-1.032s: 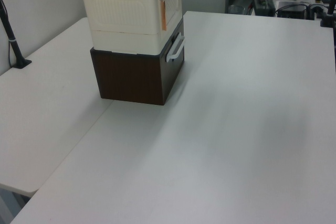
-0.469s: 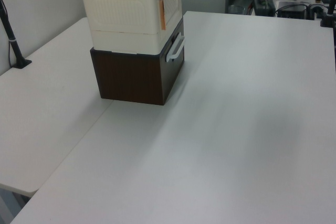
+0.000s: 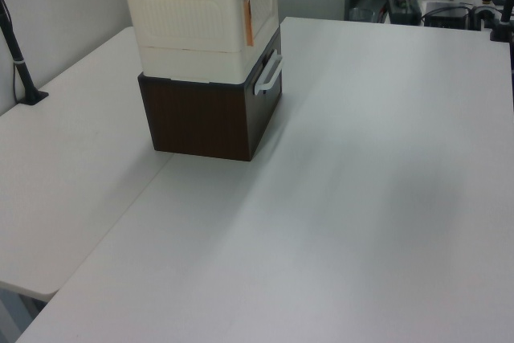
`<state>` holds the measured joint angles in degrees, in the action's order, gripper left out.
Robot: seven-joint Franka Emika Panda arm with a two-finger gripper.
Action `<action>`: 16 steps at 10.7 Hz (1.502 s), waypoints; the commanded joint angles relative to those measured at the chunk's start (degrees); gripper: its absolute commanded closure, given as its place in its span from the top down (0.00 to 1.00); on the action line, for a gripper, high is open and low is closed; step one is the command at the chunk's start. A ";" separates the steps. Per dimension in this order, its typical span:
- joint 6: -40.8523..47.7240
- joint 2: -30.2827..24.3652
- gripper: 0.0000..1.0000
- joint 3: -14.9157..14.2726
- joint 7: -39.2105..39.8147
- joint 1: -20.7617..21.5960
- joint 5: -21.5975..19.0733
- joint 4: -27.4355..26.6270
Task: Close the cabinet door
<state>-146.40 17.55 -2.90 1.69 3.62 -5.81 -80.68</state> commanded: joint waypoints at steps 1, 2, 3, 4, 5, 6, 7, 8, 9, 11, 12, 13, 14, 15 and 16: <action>9.75 -1.99 0.00 -0.27 1.91 0.87 0.01 -4.14; 16.96 -2.95 0.00 -0.18 2.00 0.95 0.88 -4.14; 23.64 -3.66 0.00 -0.09 2.00 1.04 1.68 -4.05; 30.15 -4.45 0.00 -0.09 1.91 2.00 2.38 -4.14; 36.04 -5.59 0.00 -0.09 1.82 2.18 3.26 -4.05; 41.32 -6.47 0.00 -0.09 1.65 2.45 3.79 -4.05; 46.51 -7.70 0.00 -0.09 1.47 2.54 4.32 -4.14; 50.91 -8.93 0.00 -0.09 1.47 2.62 5.36 -4.31; 54.35 -9.64 0.00 0.17 1.47 3.32 8.16 -4.66; 56.05 -13.40 0.00 0.35 0.95 4.91 13.36 -9.20; 56.14 -15.34 0.04 0.52 0.42 4.47 13.20 -11.24; 56.66 -16.66 0.32 1.04 -0.02 4.21 12.94 -12.30; 57.02 -17.55 0.66 1.22 -0.81 4.21 12.93 -13.18; 57.63 -18.34 0.86 1.23 -1.34 4.21 12.85 -13.19; 57.81 -18.43 1.00 1.31 -1.43 4.21 12.67 -13.19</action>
<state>-89.69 2.44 -2.49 1.84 7.99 6.20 -90.75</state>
